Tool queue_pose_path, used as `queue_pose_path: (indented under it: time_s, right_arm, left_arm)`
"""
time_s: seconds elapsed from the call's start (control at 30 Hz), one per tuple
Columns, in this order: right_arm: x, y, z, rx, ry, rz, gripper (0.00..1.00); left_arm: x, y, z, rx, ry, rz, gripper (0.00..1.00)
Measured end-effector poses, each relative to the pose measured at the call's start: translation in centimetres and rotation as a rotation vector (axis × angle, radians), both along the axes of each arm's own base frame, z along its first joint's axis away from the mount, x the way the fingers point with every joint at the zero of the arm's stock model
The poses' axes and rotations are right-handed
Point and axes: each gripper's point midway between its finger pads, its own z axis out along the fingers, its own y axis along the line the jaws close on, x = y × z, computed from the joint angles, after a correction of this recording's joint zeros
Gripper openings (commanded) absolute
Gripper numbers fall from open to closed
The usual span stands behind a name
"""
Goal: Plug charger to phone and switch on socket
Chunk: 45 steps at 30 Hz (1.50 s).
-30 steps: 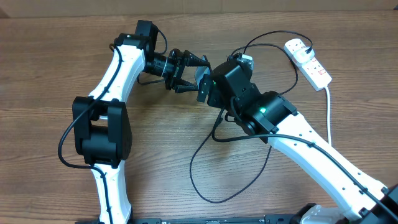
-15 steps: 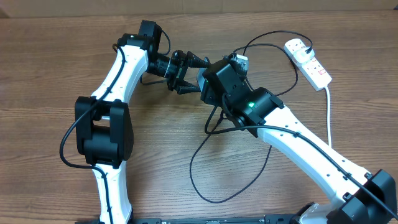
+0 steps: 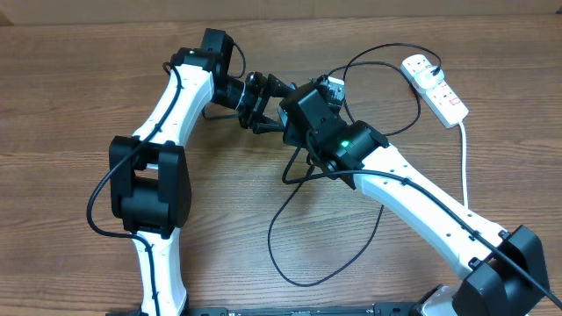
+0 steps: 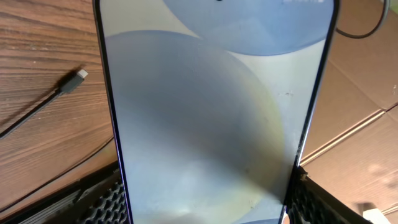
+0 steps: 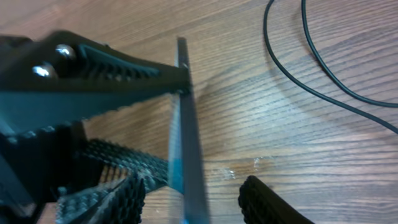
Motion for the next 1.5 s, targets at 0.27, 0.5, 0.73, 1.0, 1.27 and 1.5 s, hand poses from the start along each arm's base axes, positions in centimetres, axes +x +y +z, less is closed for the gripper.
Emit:
queue_pose_path:
  time_s: [0.27,0.5,0.73,1.0,1.27,1.5]
  right_arm:
    - [0.40,0.02,0.34,0.004,-0.022,-0.009,0.40]
    - [0.45,0.00,0.16,0.000,-0.020,-0.011,0.31]
    - [0.57,0.10,-0.47,-0.009,-0.010,-0.010,0.27]
    - [0.66,0.17,-0.40,-0.005,-0.015,-0.011,0.23]
    - [0.67,0.18,-0.39,-0.004,-0.015,-0.011,0.20]
    - [0.67,0.19,-0.39,0.004,-0.013,-0.020,0.13]
  left_arm:
    - [-0.16,-0.26,-0.03,0.001,0.001,-0.006,0.63]
    - [-0.15,-0.24,-0.05,0.003,0.000,-0.006,0.63]
    - [-0.15,-0.24,-0.05,0.003,0.000,-0.006,0.64]
    - [-0.15,-0.24,-0.04,0.003,0.000,-0.006,0.64]
    - [-0.15,-0.24,-0.06,0.003,0.000,-0.006,0.64]
    - [-0.15,-0.24,-0.04,0.003,0.000,-0.006,0.64]
